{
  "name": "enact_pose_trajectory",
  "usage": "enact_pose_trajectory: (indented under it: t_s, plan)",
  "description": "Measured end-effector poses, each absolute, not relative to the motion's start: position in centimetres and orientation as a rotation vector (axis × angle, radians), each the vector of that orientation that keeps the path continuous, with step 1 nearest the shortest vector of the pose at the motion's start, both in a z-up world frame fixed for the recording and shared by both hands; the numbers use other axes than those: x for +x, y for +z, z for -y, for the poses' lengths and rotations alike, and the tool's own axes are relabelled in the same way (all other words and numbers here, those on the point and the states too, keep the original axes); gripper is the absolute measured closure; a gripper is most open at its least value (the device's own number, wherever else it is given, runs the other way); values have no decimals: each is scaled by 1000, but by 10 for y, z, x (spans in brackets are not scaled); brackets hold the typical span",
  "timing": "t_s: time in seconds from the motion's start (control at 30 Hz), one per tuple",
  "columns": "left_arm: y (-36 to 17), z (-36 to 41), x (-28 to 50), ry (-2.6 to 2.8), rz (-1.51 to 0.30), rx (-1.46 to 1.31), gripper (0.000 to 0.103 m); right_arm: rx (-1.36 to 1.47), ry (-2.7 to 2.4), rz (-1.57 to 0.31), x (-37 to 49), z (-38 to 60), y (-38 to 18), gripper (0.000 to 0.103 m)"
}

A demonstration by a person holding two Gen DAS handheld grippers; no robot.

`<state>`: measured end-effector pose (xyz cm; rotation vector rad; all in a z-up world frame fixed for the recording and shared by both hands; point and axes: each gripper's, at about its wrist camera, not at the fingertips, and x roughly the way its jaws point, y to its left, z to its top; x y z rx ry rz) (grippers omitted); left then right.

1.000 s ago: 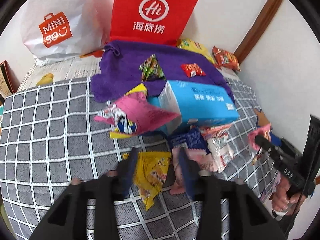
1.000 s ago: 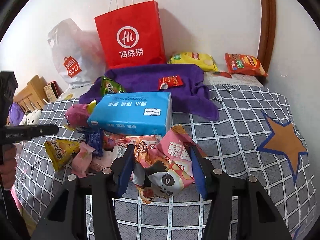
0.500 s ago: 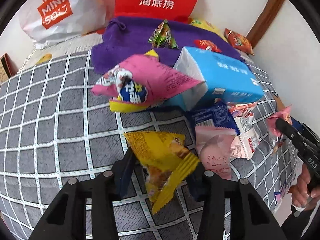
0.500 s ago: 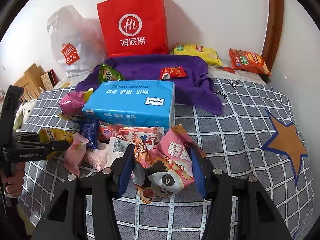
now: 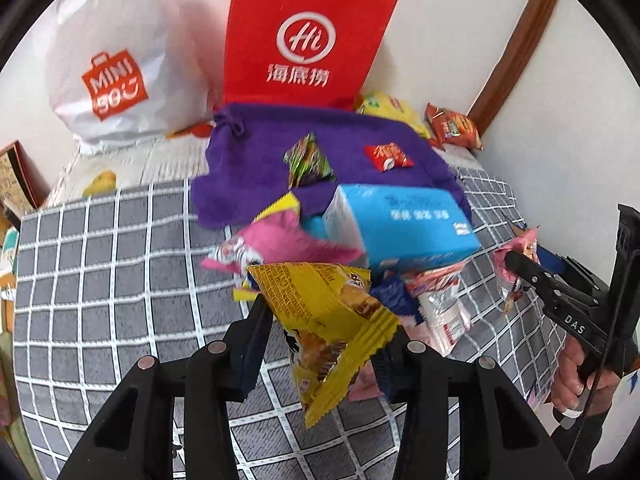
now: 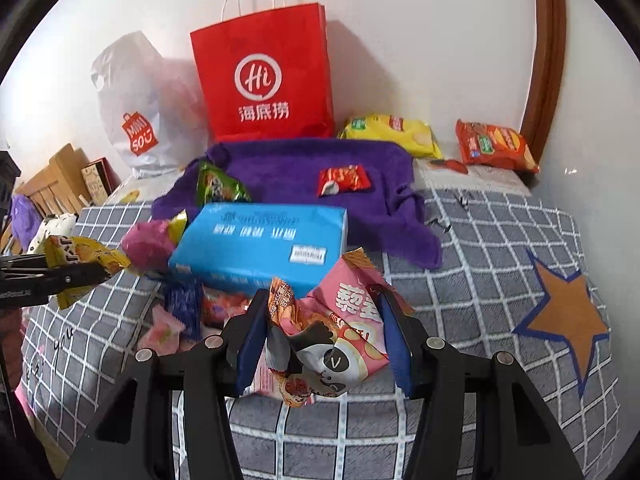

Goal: Organize snacks
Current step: 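Carry both packets up over the purple towel with both tools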

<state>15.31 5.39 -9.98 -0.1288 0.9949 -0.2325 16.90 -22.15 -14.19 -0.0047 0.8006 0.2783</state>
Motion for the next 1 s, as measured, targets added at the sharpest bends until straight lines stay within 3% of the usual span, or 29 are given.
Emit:
enact_pose_trajectory:
  t_s: [1.0]
  plan:
    - [-23,-21,230,-257,-873,-106,60,18,340,-705,259,200,-64,49]
